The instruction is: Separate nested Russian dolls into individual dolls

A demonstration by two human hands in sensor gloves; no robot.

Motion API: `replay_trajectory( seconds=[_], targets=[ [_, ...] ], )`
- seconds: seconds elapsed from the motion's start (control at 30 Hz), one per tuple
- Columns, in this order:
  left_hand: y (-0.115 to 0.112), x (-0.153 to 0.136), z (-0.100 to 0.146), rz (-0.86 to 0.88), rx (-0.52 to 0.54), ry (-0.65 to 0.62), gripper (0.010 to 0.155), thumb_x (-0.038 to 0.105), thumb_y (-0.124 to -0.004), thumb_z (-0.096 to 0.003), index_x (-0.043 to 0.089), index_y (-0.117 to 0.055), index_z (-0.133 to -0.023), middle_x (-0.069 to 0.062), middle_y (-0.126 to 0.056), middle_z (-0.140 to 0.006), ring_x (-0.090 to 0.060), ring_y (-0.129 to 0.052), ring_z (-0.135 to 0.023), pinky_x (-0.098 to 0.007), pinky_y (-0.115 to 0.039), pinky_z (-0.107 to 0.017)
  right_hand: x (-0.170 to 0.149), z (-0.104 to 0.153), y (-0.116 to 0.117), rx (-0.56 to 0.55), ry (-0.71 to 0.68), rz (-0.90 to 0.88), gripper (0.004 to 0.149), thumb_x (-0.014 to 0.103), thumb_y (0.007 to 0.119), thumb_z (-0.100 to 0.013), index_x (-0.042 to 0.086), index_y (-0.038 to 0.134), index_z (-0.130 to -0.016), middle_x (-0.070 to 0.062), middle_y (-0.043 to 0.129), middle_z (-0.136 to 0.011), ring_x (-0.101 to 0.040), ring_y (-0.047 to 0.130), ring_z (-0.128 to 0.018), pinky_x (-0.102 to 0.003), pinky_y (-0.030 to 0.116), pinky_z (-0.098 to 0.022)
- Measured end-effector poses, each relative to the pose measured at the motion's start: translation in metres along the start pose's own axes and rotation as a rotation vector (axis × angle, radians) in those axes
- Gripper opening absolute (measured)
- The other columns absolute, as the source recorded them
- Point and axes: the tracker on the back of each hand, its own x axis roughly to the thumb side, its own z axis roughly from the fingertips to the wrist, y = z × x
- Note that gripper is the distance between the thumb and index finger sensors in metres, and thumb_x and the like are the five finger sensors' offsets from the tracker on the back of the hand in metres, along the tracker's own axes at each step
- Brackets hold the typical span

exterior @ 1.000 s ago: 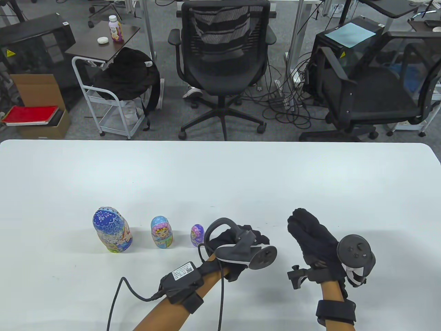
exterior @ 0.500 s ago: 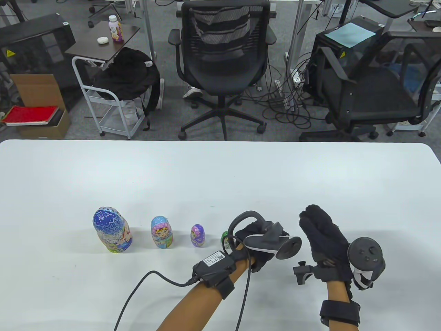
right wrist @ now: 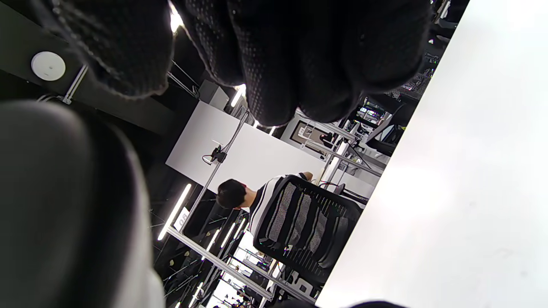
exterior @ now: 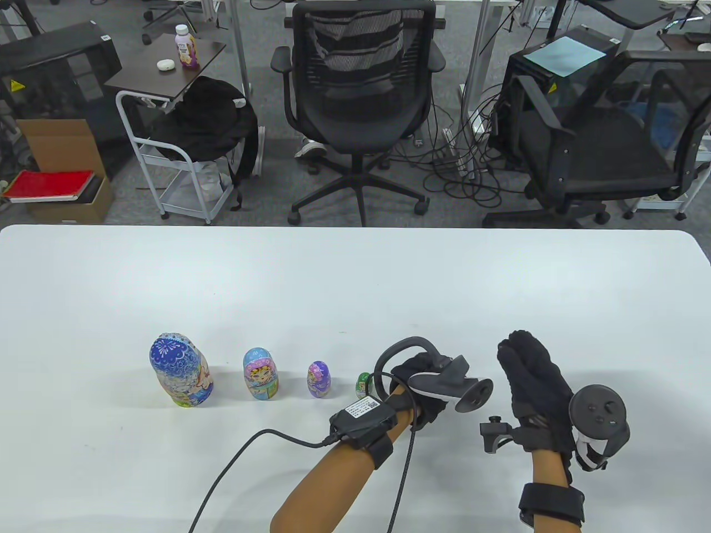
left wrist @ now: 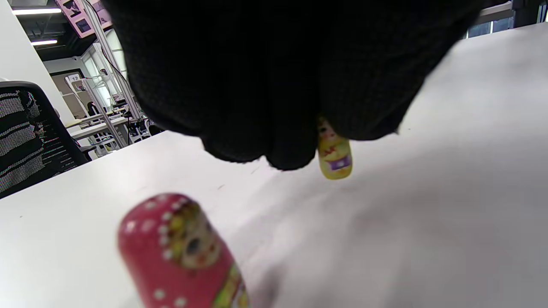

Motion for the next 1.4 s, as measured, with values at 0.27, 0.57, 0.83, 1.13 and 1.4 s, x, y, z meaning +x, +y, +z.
replay_trajectory(
  seconds=[0.27,0.57,0.83,1.13,1.4],
  targets=[
    [-0.008,0.001,-0.004,0.016,-0.012,-0.004,0.038,0.04,-0.087,-0.0492,0.032,-0.084,-0.087,0.008,-0.1,-0.081,-0.017,-0.104,-0.073,-0.036,-0.09,-0.056,0.004,0.002,0.004,0.021,-0.016,0.0,0.064,0.047,0.084,-0.047,0.007,0.075,-0.096,-0.022,0.097,-0.081,-0.043,0.093,-0.073,-0.053,0.08,-0.053],
    [-0.009,0.001,-0.005,0.005,-0.011,-0.003,0.039,0.04,-0.087,-0.0494,0.032,-0.083,-0.088,0.008,-0.1,-0.082,-0.017,-0.103,-0.073,-0.036,-0.09,-0.056,0.004,0.002,0.007,0.04,-0.017,0.0,0.064,0.047,0.084,-0.047,0.007,0.076,-0.096,-0.022,0.097,-0.081,-0.043,0.093,-0.072,-0.053,0.079,-0.053],
    [0.003,-0.003,0.003,0.011,-0.019,-0.006,0.05,0.043,-0.086,-0.0491,0.031,-0.077,-0.097,0.001,-0.093,-0.094,-0.024,-0.097,-0.082,-0.04,-0.087,-0.06,0.006,0.002,0.008,0.048,-0.025,0.016,0.064,0.047,0.084,-0.047,0.007,0.075,-0.096,-0.022,0.096,-0.081,-0.044,0.093,-0.073,-0.053,0.079,-0.053],
    [0.068,-0.029,0.066,0.005,0.159,0.037,0.053,0.047,-0.085,-0.0491,0.029,-0.076,-0.099,-0.002,-0.089,-0.098,-0.028,-0.093,-0.086,-0.043,-0.084,-0.062,0.013,0.008,0.022,0.108,-0.083,0.074,0.064,0.047,0.084,-0.047,0.007,0.075,-0.096,-0.022,0.096,-0.081,-0.044,0.093,-0.073,-0.053,0.079,-0.053],
    [0.09,-0.059,0.192,0.087,0.414,0.14,0.055,0.051,-0.081,-0.0507,0.028,-0.075,-0.1,-0.004,-0.088,-0.099,-0.031,-0.092,-0.087,-0.044,-0.082,-0.063,0.031,0.02,0.049,0.238,-0.219,0.193,0.065,0.048,0.084,-0.047,0.008,0.075,-0.097,-0.023,0.095,-0.083,-0.044,0.091,-0.075,-0.054,0.078,-0.055]
  ],
)
